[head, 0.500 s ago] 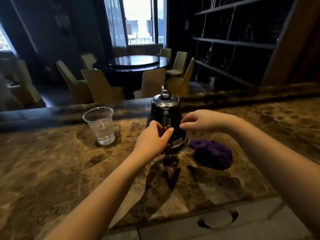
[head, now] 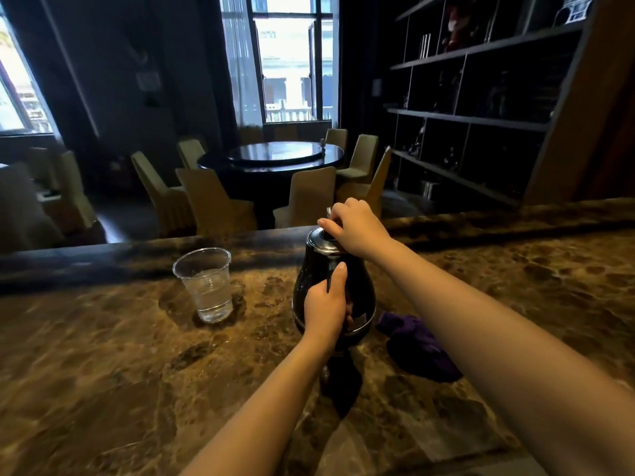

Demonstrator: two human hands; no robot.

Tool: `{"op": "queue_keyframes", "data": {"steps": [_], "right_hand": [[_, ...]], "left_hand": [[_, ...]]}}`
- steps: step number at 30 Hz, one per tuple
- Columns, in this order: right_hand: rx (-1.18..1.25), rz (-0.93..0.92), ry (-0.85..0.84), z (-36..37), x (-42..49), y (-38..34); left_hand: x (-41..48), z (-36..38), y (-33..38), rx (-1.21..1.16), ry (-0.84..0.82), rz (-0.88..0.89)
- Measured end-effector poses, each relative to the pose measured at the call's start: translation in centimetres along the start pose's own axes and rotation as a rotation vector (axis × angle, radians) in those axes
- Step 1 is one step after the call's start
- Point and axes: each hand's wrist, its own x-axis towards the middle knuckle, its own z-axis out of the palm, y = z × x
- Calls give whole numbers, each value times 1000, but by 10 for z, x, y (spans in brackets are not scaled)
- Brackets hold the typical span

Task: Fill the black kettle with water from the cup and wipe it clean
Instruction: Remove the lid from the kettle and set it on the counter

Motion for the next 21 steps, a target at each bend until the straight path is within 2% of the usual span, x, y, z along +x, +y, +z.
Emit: {"op": "queue_keyframes", "data": {"steps": [9,21], "right_hand": [[114,9,-92,7,17,0],[222,53,-96,14,22,-1]], "left_hand": [[4,3,-4,0,76,24],[4,5,-8,-21,83,35]]}}
